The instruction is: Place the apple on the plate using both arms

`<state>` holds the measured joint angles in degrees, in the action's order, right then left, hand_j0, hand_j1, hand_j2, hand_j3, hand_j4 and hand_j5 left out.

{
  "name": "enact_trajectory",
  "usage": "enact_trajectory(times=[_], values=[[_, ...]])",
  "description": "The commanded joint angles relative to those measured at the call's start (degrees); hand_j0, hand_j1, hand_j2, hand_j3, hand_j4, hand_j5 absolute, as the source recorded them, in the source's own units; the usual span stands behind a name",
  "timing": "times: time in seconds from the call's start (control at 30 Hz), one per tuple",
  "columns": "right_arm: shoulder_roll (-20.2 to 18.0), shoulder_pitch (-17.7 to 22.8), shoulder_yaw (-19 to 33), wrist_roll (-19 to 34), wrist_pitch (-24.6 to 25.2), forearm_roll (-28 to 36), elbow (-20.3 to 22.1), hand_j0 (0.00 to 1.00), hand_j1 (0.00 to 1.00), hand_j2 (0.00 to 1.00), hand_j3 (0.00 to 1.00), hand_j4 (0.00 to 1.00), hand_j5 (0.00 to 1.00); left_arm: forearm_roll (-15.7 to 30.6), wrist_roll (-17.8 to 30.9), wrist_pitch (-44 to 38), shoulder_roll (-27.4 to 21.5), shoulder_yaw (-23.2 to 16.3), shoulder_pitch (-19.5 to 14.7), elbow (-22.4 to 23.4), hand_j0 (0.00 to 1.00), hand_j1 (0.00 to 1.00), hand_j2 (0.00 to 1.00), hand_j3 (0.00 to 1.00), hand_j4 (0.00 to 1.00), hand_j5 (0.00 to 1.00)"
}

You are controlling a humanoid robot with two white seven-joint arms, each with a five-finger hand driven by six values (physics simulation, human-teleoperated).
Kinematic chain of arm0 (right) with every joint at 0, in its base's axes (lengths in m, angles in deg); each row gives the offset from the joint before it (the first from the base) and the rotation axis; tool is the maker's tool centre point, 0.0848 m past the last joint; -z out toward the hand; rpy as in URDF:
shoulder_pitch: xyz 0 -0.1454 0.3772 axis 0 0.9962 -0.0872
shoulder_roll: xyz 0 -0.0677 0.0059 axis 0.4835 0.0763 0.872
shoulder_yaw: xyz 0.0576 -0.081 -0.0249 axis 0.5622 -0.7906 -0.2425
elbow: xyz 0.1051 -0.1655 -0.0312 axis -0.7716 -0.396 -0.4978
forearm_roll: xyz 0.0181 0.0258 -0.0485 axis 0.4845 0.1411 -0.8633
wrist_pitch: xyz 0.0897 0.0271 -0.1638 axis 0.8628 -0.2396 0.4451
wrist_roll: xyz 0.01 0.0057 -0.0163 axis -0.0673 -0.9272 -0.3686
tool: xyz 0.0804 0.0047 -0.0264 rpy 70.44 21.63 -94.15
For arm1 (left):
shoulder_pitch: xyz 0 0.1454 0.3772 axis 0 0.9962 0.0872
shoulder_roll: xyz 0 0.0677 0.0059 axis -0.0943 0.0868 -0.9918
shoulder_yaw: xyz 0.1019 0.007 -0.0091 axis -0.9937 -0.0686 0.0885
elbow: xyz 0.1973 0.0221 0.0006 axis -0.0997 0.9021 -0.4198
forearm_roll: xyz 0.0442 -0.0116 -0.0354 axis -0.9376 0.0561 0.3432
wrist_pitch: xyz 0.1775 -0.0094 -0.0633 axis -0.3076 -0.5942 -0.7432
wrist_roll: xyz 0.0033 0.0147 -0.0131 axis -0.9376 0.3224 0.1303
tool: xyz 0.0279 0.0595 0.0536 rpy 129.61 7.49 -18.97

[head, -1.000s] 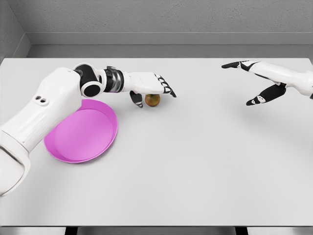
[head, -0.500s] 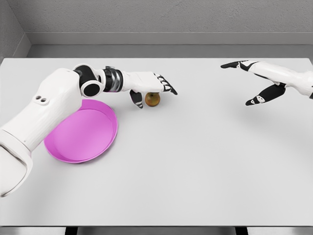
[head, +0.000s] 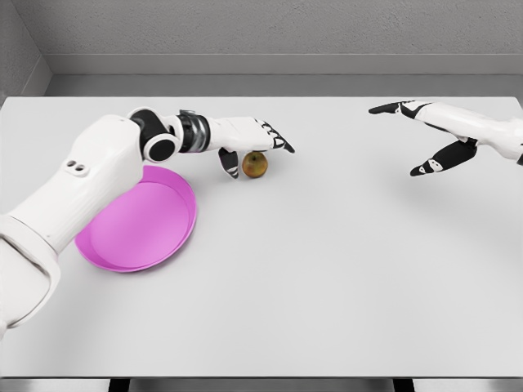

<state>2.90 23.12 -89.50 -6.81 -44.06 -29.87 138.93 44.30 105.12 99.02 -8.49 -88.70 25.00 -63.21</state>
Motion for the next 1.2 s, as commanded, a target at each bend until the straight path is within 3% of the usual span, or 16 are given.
enact_trajectory(times=[0.0,0.23,0.43,0.8,1.07,1.17], values=[[-0.06,0.0,0.04,-0.02,0.16,0.46,0.01,1.0,1.0,1.0,1.0,1.0,1.0,-1.31,-0.16,-2.19,0.54,0.08,0.09,0.0,1.0,1.0,1.0,1.0,1.0,1.0],[-0.06,0.0,0.04,-0.02,0.16,0.46,0.01,1.0,1.0,1.0,1.0,1.0,1.0,-2.72,-0.16,-2.19,0.63,-0.01,0.17,0.0,0.95,0.95,0.95,0.95,0.95,0.95],[-0.06,0.0,0.04,-0.02,0.16,0.46,0.01,1.0,1.0,1.0,1.0,1.0,1.0,-3.77,-0.07,-1.4,0.98,-0.1,0.17,-0.17,0.74,0.74,0.74,0.74,0.74,0.74],[-0.06,0.0,0.04,-0.02,0.16,0.46,0.01,1.0,1.0,1.0,1.0,1.0,1.0,-3.77,-0.16,-1.4,0.72,-1.85,0.26,-0.08,0.7,0.7,0.7,0.7,0.7,0.7],[-0.06,0.0,0.12,-0.02,0.16,0.46,0.01,1.0,1.0,1.0,1.0,1.0,1.0,-3.07,-0.16,5.36,-0.07,-1.68,-0.44,-0.43,0.45,0.45,0.45,0.45,0.45,0.45],[-0.06,0.0,0.12,-0.02,0.16,0.46,0.01,1.0,1.0,1.0,1.0,1.0,1.0,0.71,-0.16,6.35,-2.36,-1.59,-2.02,-0.7,0.39,0.39,0.39,0.39,0.39,0.39]])
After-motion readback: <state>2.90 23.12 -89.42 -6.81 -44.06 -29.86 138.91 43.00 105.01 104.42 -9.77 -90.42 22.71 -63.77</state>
